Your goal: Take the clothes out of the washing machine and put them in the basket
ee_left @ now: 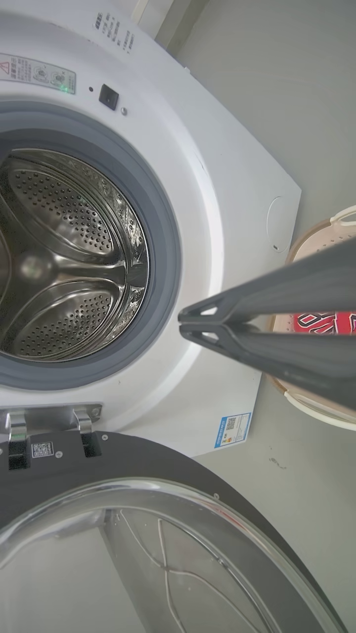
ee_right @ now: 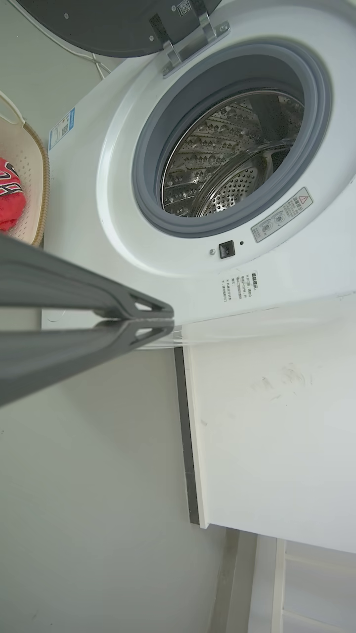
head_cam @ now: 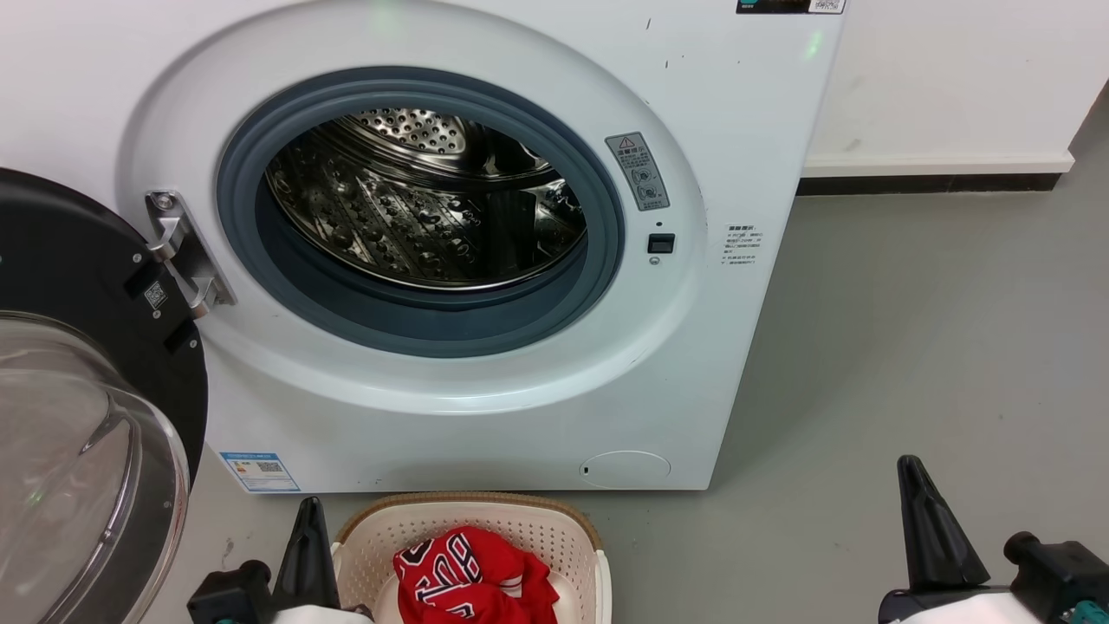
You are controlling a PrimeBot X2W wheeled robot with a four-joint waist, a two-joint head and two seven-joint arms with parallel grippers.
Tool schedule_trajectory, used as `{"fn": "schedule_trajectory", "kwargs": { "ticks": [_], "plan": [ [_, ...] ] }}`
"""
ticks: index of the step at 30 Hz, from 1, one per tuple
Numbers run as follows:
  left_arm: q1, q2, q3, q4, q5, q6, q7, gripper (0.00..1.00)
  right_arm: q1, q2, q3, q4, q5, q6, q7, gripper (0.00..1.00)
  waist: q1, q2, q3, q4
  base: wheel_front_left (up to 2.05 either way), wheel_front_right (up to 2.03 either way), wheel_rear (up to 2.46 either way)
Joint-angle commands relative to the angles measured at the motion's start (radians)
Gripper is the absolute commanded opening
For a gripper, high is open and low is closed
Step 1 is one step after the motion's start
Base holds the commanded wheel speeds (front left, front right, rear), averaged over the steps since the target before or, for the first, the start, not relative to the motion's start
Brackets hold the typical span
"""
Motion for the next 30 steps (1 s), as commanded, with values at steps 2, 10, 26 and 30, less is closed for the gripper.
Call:
{"fn": "schedule_trajectory", "kwargs": {
  "ticks": [2, 10, 26, 30],
  "plan": [
    [-0.033, 0.005, 0.008, -0.009, -0.06, -0.012, 0.01, 0.0, -0.033, -0.01, 0.001, -0.004, 0.065, 0.0, 0.011, 0.0, 0.0, 0.0, 0.0, 0.0, 0.0, 0.0, 0.0],
    [-0.057, 0.008, 0.02, 0.008, -0.211, -0.037, 0.043, 0.0, -0.059, -0.017, 0.001, 0.019, 0.227, 0.0, 0.039, 0.0, 0.0, 0.0, 0.001, 0.002, 0.0, 0.0, 0.0],
    [-0.096, 0.013, 0.042, 0.031, -0.475, -0.082, 0.102, 0.0, -0.1, -0.027, -0.003, 0.058, 0.506, 0.0, 0.093, 0.0, 0.0, 0.0, 0.004, 0.005, 0.0, 0.0, 0.0],
    [-0.106, 0.014, 0.049, 0.038, -0.547, -0.095, 0.119, 0.0, -0.111, -0.029, -0.005, 0.068, 0.583, 0.0, 0.109, 0.0, 0.0, 0.0, 0.005, 0.005, 0.0, 0.0, 0.0]
  ]
}}
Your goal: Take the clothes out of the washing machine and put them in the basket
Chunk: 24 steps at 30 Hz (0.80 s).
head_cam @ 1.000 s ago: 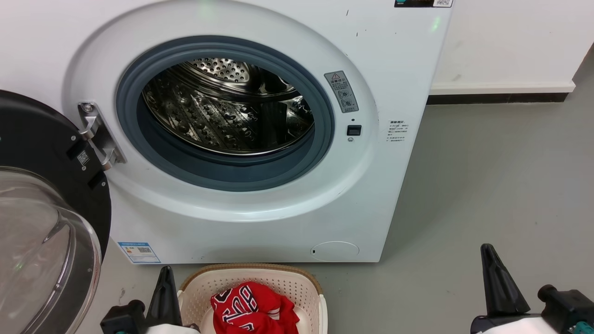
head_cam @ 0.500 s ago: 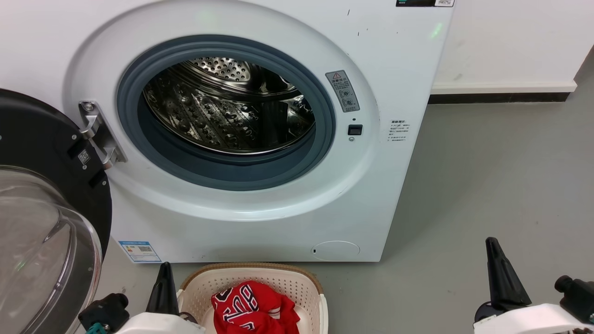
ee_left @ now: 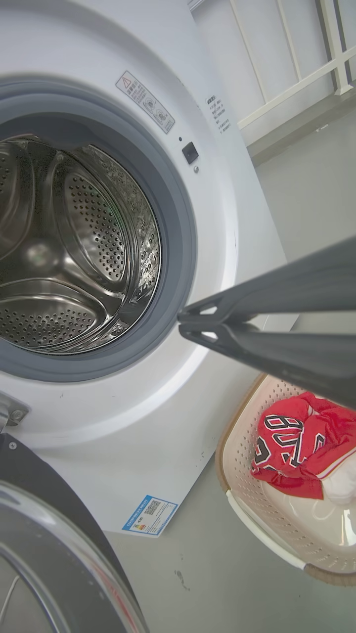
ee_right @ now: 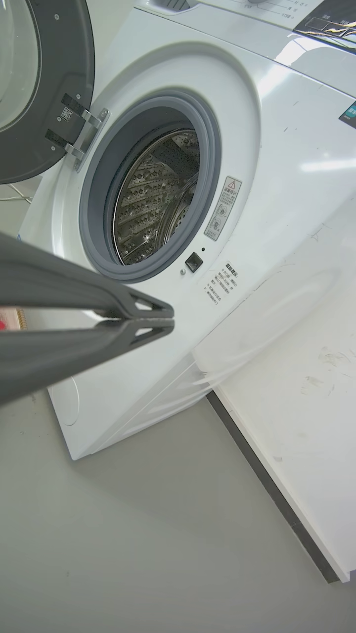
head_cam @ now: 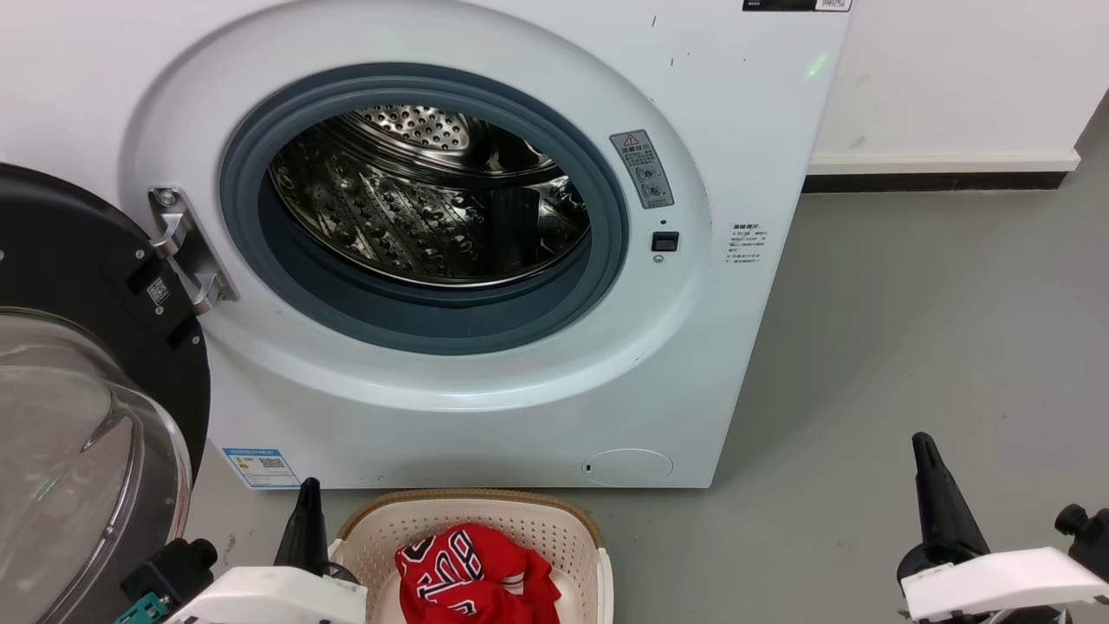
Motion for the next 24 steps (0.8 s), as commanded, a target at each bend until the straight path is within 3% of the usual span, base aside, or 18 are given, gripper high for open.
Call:
{"fn": "schedule_trajectory", "kwargs": {
  "ticks": [1, 24],
  "plan": [
    [-0.028, 0.007, 0.005, -0.006, -0.032, -0.009, 0.007, 0.0, -0.027, -0.009, -0.002, -0.005, 0.036, 0.0, 0.007, 0.0, -0.0001, 0.0, 0.0, 0.0, 0.0, 0.0, 0.0],
    [-0.069, 0.009, 0.034, 0.019, -0.309, -0.057, 0.073, 0.0, -0.072, -0.012, -0.016, 0.036, 0.324, 0.0, 0.072, 0.0, -0.0001, 0.0, 0.004, 0.004, 0.0, 0.0, 0.0]
  ]
}}
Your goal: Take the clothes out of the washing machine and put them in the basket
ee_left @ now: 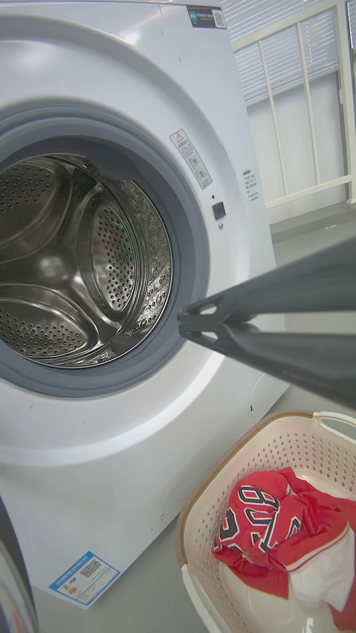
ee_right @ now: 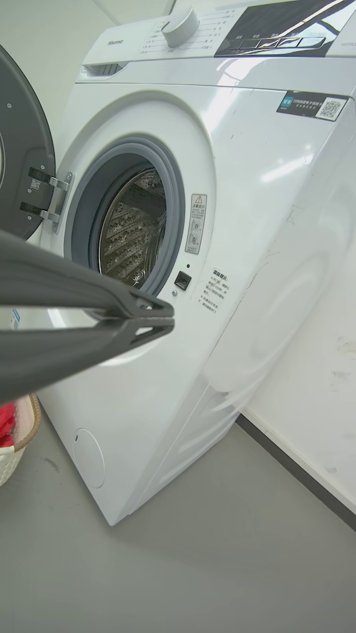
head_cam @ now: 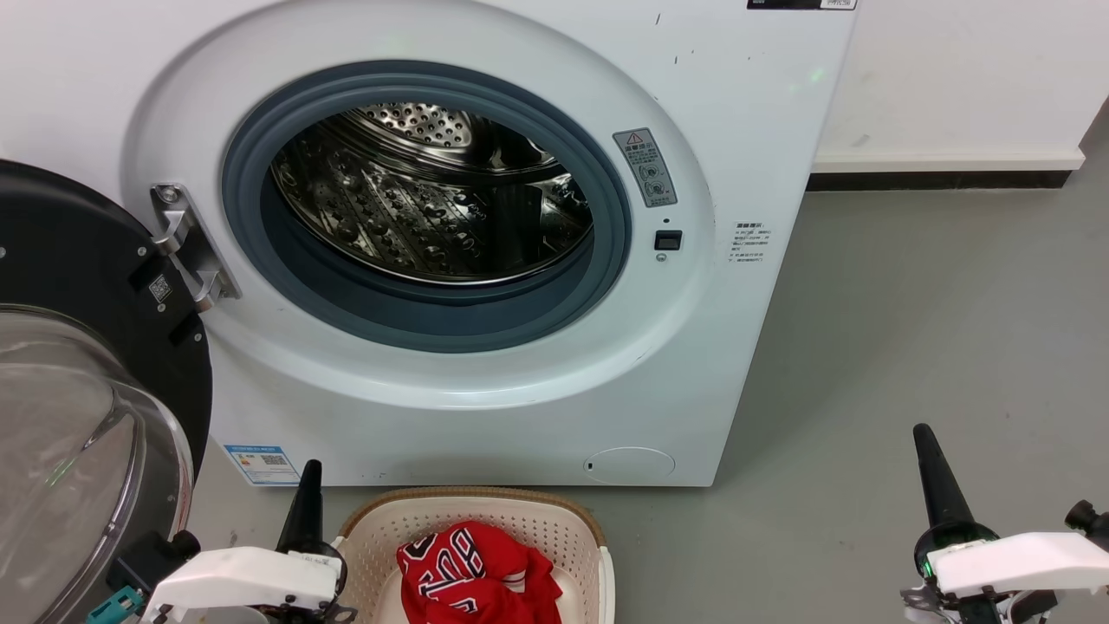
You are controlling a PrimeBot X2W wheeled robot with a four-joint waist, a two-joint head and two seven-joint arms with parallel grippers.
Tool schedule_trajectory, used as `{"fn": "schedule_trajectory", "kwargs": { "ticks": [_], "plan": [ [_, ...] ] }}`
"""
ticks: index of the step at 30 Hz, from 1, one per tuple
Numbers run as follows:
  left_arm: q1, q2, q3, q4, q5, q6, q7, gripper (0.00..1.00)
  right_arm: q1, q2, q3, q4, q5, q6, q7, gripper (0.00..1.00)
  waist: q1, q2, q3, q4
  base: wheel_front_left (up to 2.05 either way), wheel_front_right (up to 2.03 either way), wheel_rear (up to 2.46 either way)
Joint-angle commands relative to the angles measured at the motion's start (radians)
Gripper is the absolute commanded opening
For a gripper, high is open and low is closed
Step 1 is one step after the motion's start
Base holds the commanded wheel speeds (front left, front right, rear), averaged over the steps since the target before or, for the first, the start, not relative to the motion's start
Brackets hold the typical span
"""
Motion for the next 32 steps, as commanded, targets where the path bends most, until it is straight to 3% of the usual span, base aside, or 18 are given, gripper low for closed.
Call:
{"fn": "schedule_trajectory", "kwargs": {
  "ticks": [1, 32],
  "plan": [
    [-0.025, 0.006, 0.004, -0.005, -0.018, -0.007, 0.006, 0.0, -0.03, -0.007, -0.003, -0.004, 0.02, 0.0, 0.005, 0.0, -0.0001, -0.0001, 0.0, 0.0, 0.0, 0.0, 0.0],
    [-0.068, 0.004, 0.04, 0.025, -0.318, -0.059, 0.083, 0.0, -0.075, -0.004, -0.026, 0.044, 0.331, 0.0, 0.083, 0.0, -0.0001, -0.0001, 0.005, 0.006, 0.0, 0.0, 0.0]
  ]
}}
